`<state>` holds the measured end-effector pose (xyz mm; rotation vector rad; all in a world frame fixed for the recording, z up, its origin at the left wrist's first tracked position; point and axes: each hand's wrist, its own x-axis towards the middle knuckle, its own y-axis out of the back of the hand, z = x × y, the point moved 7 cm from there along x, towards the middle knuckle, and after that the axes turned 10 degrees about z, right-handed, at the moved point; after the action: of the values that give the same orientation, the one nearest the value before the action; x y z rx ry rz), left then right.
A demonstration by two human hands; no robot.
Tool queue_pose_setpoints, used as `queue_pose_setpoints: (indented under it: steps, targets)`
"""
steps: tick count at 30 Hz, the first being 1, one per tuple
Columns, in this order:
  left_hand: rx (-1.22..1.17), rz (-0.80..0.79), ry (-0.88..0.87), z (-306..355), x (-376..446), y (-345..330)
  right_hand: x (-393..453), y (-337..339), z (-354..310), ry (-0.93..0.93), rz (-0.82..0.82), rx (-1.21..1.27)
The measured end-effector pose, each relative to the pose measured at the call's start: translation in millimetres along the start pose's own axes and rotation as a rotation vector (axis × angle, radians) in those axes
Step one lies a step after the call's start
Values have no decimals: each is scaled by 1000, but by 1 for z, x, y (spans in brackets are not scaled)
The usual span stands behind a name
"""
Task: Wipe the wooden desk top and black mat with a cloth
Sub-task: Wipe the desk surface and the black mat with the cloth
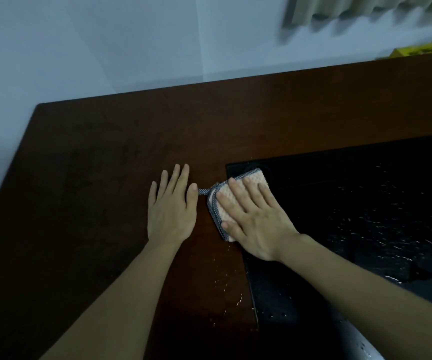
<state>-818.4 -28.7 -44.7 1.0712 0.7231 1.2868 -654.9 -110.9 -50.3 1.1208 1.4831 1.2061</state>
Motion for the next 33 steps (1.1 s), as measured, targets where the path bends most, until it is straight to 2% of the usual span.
queue_pose_setpoints:
  steps: [9,16,25,33]
  targets:
    - [18,26,-21,1,3,2,87,9,16,-145,-92,-36]
    - [88,-11,-31,2,6,-3,115,21,66,-250,-123,5]
    - [129,-47,-25,0,8,-7,74,23,132,-378,-25,47]
    - [138,6,-94,7,6,-3,13,15,119,-427,11,32]
